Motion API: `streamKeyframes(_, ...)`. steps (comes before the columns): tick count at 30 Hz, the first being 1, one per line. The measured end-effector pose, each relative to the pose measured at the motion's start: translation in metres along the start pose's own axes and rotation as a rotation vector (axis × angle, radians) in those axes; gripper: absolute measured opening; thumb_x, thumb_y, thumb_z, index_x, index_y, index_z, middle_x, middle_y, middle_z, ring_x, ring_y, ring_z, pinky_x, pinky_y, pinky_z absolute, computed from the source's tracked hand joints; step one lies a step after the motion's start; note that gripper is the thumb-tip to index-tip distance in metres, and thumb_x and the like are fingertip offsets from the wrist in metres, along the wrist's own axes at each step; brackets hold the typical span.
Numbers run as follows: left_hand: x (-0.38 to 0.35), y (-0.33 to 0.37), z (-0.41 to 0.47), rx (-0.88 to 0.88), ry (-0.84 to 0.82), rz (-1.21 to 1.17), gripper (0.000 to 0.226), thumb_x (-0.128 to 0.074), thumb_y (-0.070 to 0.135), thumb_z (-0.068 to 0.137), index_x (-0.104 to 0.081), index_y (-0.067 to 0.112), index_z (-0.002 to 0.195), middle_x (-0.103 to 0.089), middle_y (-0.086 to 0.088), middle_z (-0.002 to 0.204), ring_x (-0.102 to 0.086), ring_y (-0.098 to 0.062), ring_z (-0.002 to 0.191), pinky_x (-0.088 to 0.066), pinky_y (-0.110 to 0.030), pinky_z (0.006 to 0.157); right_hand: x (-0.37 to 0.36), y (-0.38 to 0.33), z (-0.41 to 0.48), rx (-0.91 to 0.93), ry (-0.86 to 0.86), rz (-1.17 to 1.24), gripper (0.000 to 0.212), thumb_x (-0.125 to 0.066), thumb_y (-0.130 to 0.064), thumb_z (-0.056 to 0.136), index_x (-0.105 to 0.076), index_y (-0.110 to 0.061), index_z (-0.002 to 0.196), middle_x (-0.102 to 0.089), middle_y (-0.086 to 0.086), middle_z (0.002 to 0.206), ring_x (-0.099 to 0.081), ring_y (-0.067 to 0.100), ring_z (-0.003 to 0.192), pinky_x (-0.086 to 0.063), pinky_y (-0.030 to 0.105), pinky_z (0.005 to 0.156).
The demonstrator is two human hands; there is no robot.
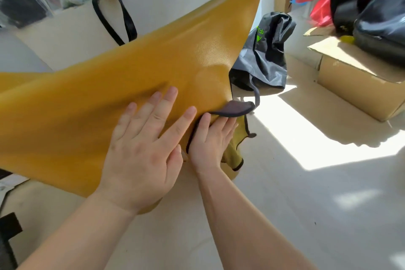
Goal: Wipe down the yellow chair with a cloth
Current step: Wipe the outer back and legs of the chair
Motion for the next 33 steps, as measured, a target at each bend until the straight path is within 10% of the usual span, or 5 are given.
streamKeyframes(6,0.0,-0.007,-0.011,0.224,0.127,-0.205,0.05,-0.056,0.021,0.094,-0.056,0.007,0.142,-0.055,-0.017,0.142,-0.054,-0.038,0.124,-0.043,-0.05,0.101,0.024,-0.044,-0.01,0.181,0.09,-0.033,0.06,-0.045,-0.057,0.096,-0.044,-0.025,0.146,-0.034,0.003,0.159,-0.028,0.027,0.146,-0.023,0.047,0.122)
streamKeyframes(16,-0.098,0.021,-0.037,0.853,-0.295,-1.207,0.036,-0.066,0.029,0.095,-0.059,0.039,0.129,-0.065,0.017,0.123,-0.062,-0.007,0.111,-0.056,-0.041,0.098,0.063,-0.048,-0.017,0.363,0.129,-0.082,0.016,-0.073,-0.028,0.089,-0.067,-0.02,0.102,-0.066,-0.01,0.098,-0.06,0.008,0.091,-0.048,0.024,0.082)
streamKeyframes(20,-0.11,0.018,-0.05,0.88,-0.281,-1.271,0.005,-0.068,0.032,0.096,-0.071,0.033,0.1,-0.073,0.012,0.089,-0.069,-0.014,0.089,-0.061,-0.037,0.08,0.067,-0.038,-0.02,0.239,0.047,-0.11,0.018,-0.08,-0.034,0.082,-0.065,-0.028,0.09,-0.064,-0.019,0.086,-0.059,-0.003,0.088,-0.046,0.015,0.075)
streamKeyframes(26,-0.13,-0.001,-0.086,1.119,-0.318,-1.495,0.009,-0.07,0.013,0.093,-0.075,0.017,0.099,-0.077,-0.005,0.094,-0.071,-0.029,0.096,-0.058,-0.048,0.092,0.068,-0.003,-0.015,-0.009,-0.309,-0.222,0.042,-0.078,-0.056,0.08,-0.067,-0.016,0.085,-0.072,0.001,0.078,-0.072,0.02,0.074,-0.062,0.045,0.073)
streamKeyframes(33,-0.138,-0.009,-0.113,1.117,-0.411,-1.565,0.024,-0.066,0.008,0.094,-0.072,0.023,0.111,-0.078,-0.001,0.103,-0.072,-0.022,0.1,-0.056,-0.039,0.091,0.042,0.066,-0.041,-0.36,-0.568,-0.035,0.077,-0.075,-0.07,0.073,-0.057,-0.025,0.134,-0.064,-0.002,0.127,-0.065,0.017,0.112,-0.056,0.041,0.095)
Point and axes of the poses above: each hand's wrist, its own z-axis towards the middle knuckle, its own x-axis out of the back of the hand, y = z × x, the point moved 7 cm from there along z, towards the middle knuckle
